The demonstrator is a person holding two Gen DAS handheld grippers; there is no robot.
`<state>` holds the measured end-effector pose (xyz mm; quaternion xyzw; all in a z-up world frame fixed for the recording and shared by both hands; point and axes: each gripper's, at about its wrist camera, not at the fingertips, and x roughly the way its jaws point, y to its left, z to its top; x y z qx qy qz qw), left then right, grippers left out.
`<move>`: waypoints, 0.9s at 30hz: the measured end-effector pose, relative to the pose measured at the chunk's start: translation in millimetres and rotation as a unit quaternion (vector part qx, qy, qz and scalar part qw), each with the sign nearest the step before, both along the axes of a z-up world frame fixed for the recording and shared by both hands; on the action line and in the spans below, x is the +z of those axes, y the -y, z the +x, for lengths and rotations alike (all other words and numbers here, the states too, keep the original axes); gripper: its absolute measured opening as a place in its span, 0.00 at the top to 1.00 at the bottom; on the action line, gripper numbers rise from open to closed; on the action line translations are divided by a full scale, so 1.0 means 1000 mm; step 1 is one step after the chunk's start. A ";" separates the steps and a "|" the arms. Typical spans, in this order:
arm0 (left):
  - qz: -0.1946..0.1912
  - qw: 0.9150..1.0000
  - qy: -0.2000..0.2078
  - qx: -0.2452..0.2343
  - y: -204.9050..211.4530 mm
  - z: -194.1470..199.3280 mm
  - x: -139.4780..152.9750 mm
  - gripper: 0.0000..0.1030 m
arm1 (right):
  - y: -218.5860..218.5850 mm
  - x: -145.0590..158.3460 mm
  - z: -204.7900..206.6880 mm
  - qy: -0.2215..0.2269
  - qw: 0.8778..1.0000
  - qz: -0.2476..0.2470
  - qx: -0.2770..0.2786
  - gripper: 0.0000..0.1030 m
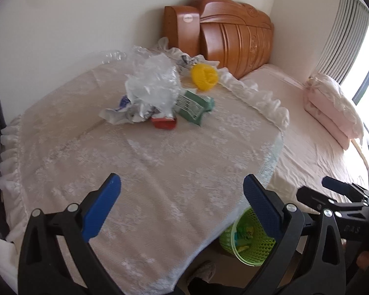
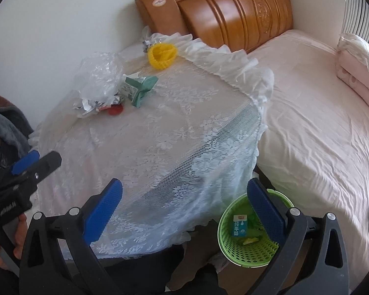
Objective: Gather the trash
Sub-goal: 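Move both tools back toward the remaining trash on the table, then grasp the clear plastic bag with the left gripper while the right gripper grasps the green-white packet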
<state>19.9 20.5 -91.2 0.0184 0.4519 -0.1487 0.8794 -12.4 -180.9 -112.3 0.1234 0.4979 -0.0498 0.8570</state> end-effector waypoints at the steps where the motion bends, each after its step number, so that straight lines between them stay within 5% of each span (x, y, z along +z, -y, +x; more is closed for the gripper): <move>1: 0.003 1.000 0.003 0.000 0.000 0.004 0.000 0.07 | -0.001 0.000 0.000 -0.001 1.000 0.000 0.000 0.02; 11: 0.039 0.998 0.041 0.003 0.013 0.092 0.002 0.07 | -0.004 0.002 0.016 0.000 1.000 0.003 -0.014 0.02; 20: 0.080 0.997 0.008 -0.002 0.028 0.182 -0.034 0.08 | -0.002 -0.017 0.039 -0.029 0.999 0.010 -0.034 0.02; 27: 0.093 0.996 -0.006 -0.008 0.030 0.199 -0.048 0.53 | -0.001 -0.028 0.062 -0.043 0.998 0.015 -0.035 0.02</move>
